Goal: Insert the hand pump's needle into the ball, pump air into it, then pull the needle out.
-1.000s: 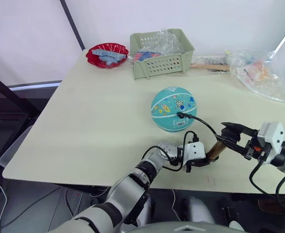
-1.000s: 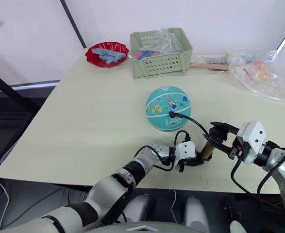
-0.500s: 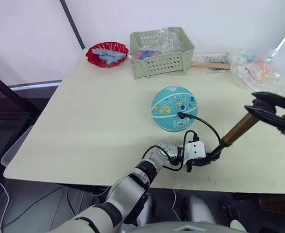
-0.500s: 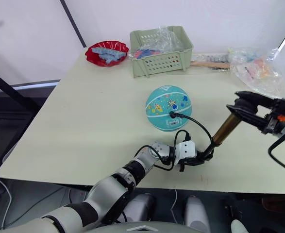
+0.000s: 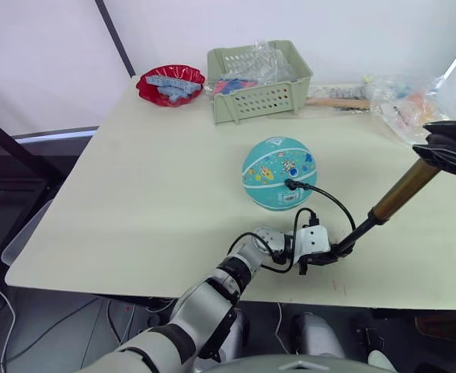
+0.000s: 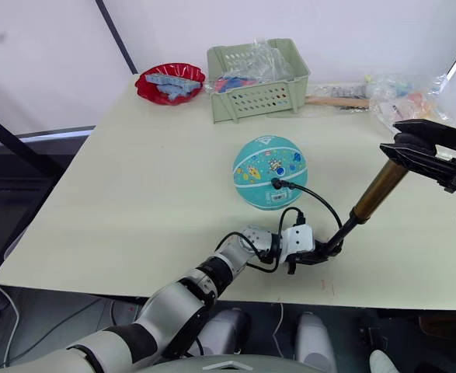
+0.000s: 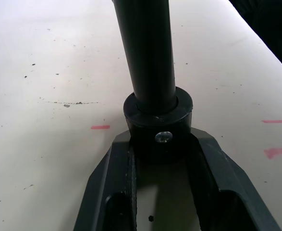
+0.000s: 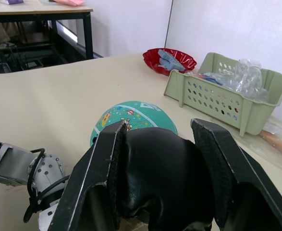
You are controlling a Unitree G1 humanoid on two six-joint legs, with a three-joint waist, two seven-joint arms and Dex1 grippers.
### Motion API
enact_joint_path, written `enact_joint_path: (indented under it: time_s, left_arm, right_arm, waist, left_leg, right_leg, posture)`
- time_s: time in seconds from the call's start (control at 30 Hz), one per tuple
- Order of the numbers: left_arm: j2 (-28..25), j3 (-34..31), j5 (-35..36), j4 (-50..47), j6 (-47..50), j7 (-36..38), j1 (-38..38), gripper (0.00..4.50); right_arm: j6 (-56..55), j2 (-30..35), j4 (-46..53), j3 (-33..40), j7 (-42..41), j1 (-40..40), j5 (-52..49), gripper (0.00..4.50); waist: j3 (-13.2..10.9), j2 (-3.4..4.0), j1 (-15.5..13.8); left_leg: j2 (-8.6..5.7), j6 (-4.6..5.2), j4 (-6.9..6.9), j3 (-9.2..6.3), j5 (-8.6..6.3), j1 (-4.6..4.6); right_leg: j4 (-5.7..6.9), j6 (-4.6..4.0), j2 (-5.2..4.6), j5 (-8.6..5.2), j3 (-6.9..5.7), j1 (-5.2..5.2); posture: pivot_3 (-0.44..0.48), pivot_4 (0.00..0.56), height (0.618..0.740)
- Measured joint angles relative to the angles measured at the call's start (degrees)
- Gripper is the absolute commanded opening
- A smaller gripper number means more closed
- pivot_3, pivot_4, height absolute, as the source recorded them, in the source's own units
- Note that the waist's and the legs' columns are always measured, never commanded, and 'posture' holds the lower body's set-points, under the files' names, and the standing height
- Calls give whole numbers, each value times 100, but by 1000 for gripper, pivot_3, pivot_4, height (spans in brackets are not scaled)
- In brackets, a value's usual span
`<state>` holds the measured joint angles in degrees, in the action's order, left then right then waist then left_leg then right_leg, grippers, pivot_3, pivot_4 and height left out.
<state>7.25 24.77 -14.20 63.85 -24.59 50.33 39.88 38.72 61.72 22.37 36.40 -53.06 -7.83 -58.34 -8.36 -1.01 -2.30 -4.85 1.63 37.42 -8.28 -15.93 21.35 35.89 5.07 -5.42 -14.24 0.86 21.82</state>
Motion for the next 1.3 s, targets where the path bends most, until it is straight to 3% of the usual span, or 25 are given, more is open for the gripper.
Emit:
enact_joint_path:
  time_s: [0.27,0.5,1.03,1.3]
  left_arm:
    - [-11,7,-3,37,27,-41,-6,954]
    - [-29,8,-19,140,107,-113,-26,954]
    - [-15,13,-20,128,101,-55,-31,954]
    - [-10,13,-20,128,100,-51,-25,954]
  right_arm:
    - [-721,-542,472,186,-187,681,524,1627]
    - [-1289,-1039,866,-518,-59,1258,1033,1627]
    - [-2028,-1812,684,-2116,246,1816,2655,1627]
    - [-1938,-1818,707,-2091,268,1770,2616,1627]
  waist:
    - [18,-28,6]
    - [105,-101,19]
    - [122,-72,10]
    - [121,-64,10]
  left_leg:
    - [2,1,0,0,-1,-29]
    - [18,-1,-3,-9,-2,-63]
    - [13,0,-13,-14,-4,-61]
    - [13,1,-13,-14,-4,-60]
  right_leg:
    - [0,4,4,-2,1,-27]
    - [1,28,21,-17,-3,-46]
    - [0,24,25,-18,1,-44]
    - [0,24,25,-18,2,-44]
  posture:
    - [0,150,740]
    - [0,150,740]
    - [0,150,740]
    - [0,150,740]
